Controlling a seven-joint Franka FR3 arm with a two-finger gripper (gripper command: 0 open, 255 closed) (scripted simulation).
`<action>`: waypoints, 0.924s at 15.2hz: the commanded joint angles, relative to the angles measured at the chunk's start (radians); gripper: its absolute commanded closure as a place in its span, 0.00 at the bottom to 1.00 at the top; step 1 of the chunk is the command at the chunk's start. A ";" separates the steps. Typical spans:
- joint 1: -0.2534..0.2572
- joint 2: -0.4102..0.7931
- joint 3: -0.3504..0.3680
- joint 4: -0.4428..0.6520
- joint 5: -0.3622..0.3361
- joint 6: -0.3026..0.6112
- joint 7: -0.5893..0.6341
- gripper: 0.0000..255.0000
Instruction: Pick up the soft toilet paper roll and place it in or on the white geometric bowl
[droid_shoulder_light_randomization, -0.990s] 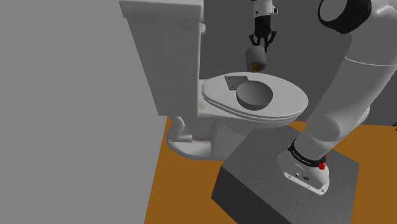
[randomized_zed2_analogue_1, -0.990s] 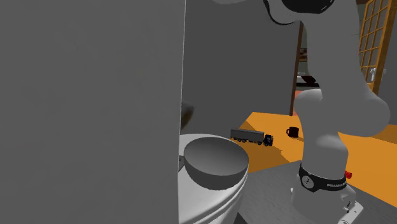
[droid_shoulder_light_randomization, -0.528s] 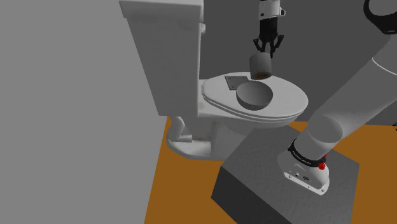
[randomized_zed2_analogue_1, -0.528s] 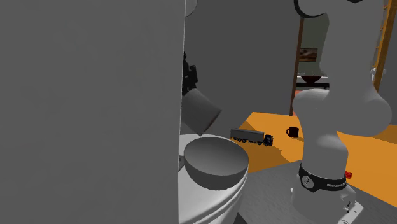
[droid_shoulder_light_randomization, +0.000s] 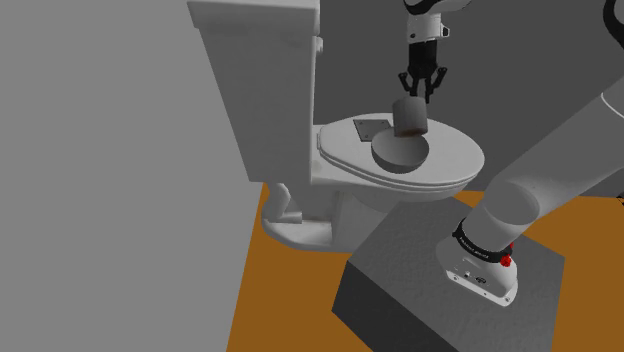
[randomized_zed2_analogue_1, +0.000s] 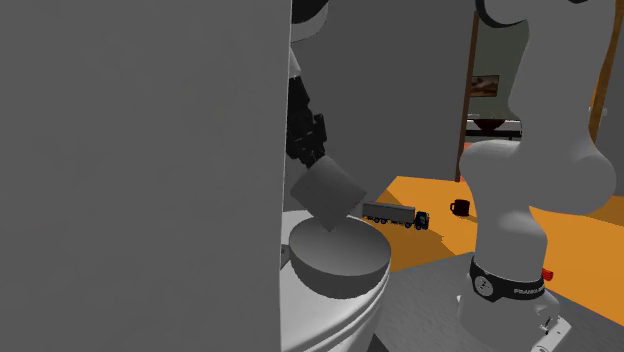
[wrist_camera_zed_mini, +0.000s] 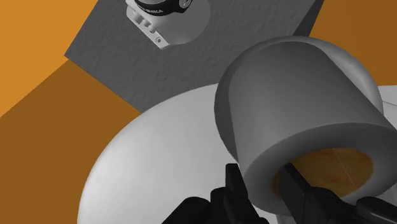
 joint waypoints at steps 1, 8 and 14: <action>0.000 0.002 -0.001 -0.024 0.000 0.027 0.001 1.00; 0.000 0.022 -0.006 -0.099 0.001 0.121 0.000 1.00; 0.000 0.030 -0.008 -0.121 0.002 0.151 0.000 1.00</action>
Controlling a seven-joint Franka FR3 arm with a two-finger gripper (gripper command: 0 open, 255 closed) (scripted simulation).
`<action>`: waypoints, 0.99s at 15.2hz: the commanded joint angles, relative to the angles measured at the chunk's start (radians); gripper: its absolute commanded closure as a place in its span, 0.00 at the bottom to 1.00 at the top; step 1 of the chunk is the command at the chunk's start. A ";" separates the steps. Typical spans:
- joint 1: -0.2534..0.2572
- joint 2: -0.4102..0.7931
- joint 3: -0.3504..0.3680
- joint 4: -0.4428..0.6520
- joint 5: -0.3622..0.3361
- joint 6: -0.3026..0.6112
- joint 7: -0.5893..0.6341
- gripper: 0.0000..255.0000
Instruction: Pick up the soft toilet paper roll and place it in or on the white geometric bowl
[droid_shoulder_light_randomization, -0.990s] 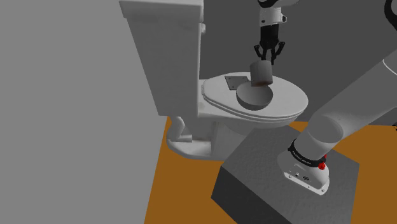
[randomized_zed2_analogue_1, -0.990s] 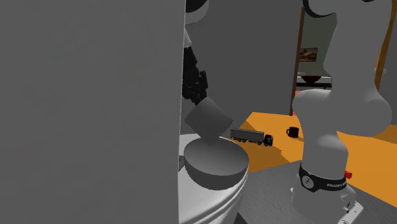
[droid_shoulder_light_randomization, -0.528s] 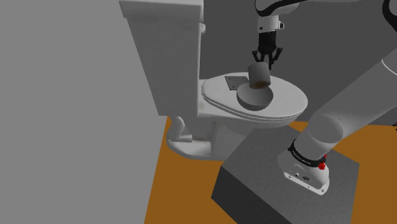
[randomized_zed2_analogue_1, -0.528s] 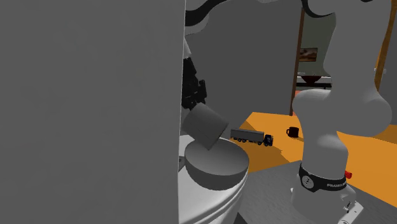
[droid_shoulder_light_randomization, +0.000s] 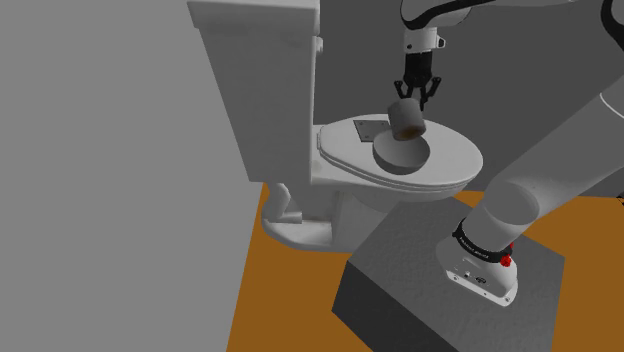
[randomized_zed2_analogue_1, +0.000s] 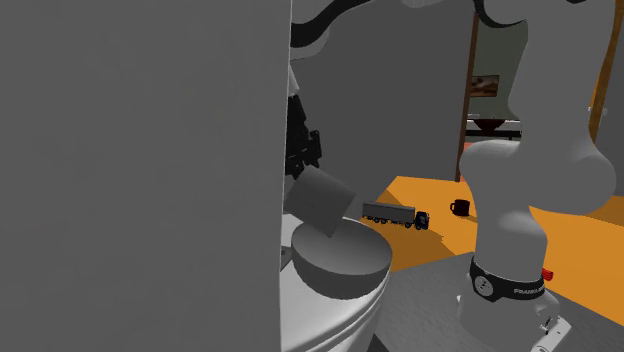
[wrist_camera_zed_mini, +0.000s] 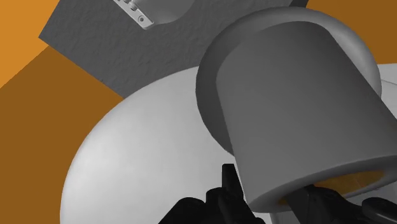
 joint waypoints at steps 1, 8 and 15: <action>0.003 0.024 0.002 -0.044 0.001 0.009 0.001 1.00; 0.003 0.029 0.001 -0.038 0.001 0.009 0.000 0.00; 0.007 0.061 0.003 0.113 0.010 -0.112 -0.006 0.00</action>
